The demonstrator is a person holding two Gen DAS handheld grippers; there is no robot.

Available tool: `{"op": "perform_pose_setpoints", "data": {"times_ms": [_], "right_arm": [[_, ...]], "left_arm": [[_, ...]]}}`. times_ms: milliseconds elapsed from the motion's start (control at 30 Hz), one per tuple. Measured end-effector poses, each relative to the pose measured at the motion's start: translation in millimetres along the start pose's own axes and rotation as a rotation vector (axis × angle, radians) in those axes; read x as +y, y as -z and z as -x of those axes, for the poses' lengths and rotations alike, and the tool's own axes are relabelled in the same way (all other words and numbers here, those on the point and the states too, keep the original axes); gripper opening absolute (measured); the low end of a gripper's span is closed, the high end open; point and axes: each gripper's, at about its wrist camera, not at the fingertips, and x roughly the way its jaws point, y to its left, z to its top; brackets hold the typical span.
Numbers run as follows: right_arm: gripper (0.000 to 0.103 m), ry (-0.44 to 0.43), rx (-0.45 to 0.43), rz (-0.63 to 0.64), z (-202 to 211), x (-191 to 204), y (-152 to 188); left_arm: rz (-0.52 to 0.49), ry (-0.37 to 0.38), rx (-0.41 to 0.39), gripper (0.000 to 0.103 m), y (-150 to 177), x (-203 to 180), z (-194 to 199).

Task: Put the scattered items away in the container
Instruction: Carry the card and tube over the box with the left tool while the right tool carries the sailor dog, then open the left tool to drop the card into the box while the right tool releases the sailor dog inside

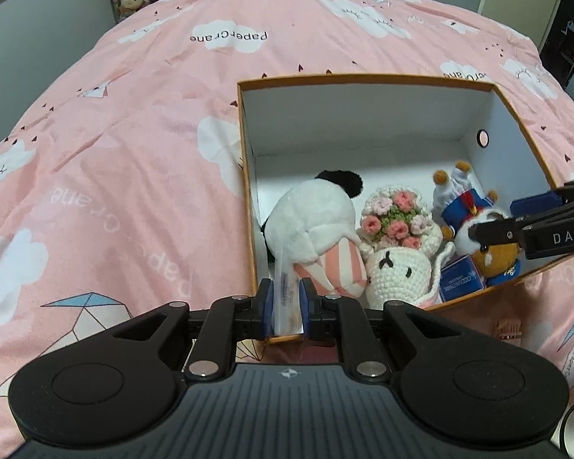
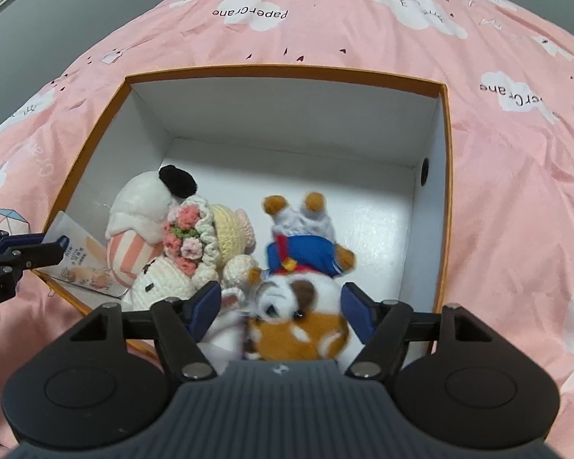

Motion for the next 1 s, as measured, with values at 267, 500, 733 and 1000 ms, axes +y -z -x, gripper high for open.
{"op": "perform_pose_setpoints", "data": {"times_ms": [267,500,733,1000], "right_arm": [[0.055,0.069,0.034,0.041,-9,0,1],[0.031,-0.065,0.131,0.001,-14,2,-1],[0.05,0.076,0.124,0.175,-16,16,-17],[0.049,0.141,0.286,0.285,-58,18,-32]], "left_arm": [[0.033,0.02,-0.054,0.018,0,4,13],[0.058,0.035,-0.084,0.018,3,6,19],[0.036,0.026,-0.102,0.024,5,1,18],[0.039,0.055,-0.109,0.026,8,-3,15]]}}
